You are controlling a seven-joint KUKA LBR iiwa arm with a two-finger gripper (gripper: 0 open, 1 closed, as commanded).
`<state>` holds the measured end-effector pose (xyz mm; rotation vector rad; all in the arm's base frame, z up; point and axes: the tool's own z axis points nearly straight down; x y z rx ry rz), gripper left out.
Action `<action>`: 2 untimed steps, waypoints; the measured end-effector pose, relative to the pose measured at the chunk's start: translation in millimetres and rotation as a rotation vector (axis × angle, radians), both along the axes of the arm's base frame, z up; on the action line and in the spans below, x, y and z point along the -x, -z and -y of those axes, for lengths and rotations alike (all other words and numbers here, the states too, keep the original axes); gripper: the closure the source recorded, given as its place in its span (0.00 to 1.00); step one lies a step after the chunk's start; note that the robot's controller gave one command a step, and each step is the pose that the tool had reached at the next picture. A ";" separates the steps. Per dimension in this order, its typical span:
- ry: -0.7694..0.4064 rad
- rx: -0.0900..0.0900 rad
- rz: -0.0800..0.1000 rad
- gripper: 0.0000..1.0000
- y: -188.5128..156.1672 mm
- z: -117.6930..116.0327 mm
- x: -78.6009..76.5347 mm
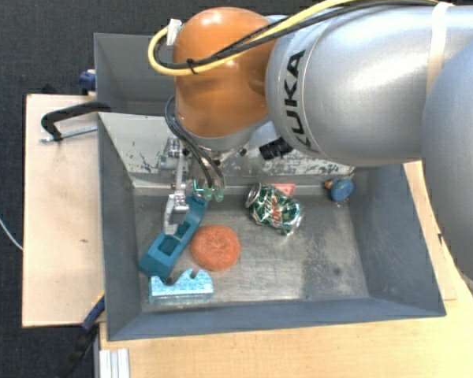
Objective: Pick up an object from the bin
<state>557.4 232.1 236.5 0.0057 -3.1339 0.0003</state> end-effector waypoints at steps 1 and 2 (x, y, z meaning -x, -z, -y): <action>0.003 -0.002 0.009 0.00 -5.2 1.4 -1.9; -0.002 -0.019 0.033 1.00 125.7 50.2 8.7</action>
Offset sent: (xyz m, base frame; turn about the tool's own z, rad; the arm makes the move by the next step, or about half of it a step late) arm -0.0203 -0.0607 -0.1507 0.0013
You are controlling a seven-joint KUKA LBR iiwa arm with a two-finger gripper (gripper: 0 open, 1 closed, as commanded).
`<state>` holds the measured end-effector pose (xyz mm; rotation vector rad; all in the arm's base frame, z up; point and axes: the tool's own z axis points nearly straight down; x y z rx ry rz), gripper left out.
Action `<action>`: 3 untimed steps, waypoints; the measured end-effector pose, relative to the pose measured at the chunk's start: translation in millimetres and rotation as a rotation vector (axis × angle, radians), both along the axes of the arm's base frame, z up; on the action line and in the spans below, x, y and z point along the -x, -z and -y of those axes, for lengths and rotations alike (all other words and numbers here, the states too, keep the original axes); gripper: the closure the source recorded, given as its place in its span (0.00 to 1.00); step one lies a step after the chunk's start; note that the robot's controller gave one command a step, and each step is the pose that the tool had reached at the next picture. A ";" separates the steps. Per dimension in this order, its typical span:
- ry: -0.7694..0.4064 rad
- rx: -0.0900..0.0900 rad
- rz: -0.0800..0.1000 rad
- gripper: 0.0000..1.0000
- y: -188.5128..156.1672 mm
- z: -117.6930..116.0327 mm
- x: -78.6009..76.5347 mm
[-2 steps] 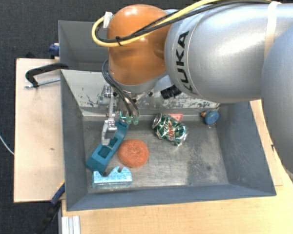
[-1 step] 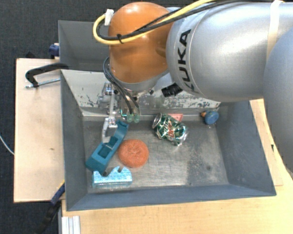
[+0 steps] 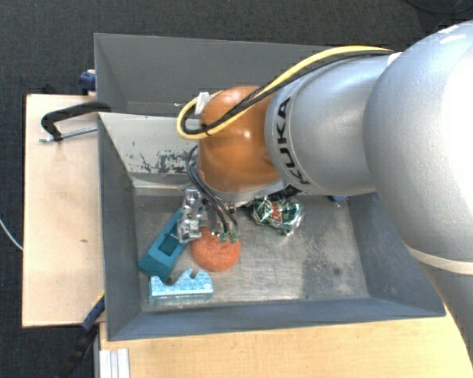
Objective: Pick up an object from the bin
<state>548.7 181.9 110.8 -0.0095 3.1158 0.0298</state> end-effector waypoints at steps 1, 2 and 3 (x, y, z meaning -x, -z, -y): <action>0.008 0.007 0.019 0.00 1.7 7.9 -5.2; 0.011 0.022 0.010 0.00 4.5 16.0 -3.9; 0.012 0.020 0.007 0.00 5.5 14.7 -2.7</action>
Offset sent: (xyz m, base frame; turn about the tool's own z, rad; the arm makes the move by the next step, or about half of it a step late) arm 0.0000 0.0000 0.0000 0.0000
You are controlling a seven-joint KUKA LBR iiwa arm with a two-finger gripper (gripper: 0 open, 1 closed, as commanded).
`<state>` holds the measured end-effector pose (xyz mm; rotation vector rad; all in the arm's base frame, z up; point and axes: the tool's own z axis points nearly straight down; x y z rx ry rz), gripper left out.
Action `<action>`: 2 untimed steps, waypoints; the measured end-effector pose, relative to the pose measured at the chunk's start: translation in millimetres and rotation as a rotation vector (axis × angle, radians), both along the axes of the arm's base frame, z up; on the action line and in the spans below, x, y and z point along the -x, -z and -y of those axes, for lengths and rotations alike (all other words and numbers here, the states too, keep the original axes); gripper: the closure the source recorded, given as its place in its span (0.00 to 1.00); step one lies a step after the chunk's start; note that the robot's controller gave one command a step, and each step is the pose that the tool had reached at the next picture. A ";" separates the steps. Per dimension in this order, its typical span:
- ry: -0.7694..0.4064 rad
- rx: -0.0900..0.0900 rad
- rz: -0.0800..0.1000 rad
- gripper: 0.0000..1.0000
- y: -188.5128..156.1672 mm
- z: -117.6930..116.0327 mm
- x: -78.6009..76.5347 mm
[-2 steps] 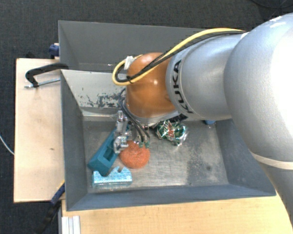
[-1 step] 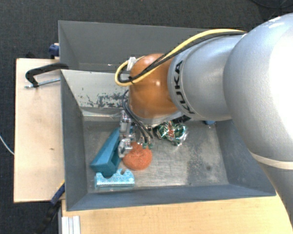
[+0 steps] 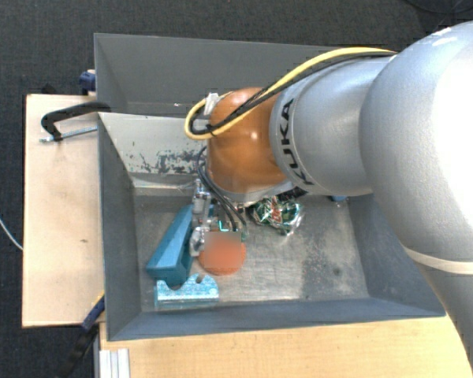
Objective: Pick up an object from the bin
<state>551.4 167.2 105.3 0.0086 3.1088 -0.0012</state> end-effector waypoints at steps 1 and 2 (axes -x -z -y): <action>-0.003 -0.002 -0.015 0.00 11.4 -2.5 7.2; -0.007 -0.001 -0.031 0.00 18.4 -4.1 13.0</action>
Offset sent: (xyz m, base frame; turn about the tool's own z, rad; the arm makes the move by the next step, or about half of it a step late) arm 0.0000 0.0000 0.0000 0.0000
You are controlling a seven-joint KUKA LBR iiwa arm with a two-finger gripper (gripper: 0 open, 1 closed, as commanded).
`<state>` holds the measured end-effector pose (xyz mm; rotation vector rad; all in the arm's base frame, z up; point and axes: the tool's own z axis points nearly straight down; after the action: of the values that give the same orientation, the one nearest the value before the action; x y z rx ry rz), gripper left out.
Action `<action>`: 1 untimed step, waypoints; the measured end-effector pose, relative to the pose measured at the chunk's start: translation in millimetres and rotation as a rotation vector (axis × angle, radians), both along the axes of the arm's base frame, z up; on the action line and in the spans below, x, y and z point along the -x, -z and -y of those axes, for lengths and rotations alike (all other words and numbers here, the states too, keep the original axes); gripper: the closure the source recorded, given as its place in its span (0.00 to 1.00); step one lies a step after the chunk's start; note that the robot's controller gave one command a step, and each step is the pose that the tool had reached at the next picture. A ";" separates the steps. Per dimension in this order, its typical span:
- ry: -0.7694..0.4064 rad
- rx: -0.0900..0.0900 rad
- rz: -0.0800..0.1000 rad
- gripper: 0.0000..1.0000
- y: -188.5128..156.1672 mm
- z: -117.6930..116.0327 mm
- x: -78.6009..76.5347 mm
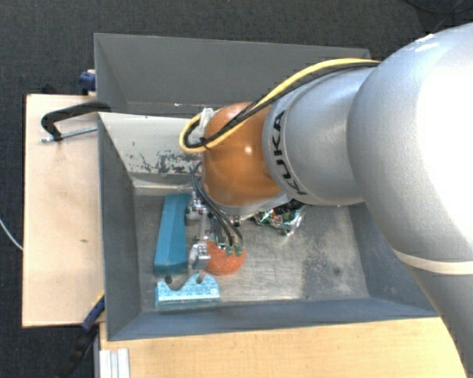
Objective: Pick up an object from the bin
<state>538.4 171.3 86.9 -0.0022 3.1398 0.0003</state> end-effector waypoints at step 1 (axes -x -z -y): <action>-0.200 0.002 0.006 0.00 5.1 6.4 3.6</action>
Offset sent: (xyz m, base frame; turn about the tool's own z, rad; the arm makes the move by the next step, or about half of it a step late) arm 0.0000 0.0000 0.0000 0.0000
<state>534.8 164.9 81.8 -0.3152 3.1176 -0.0026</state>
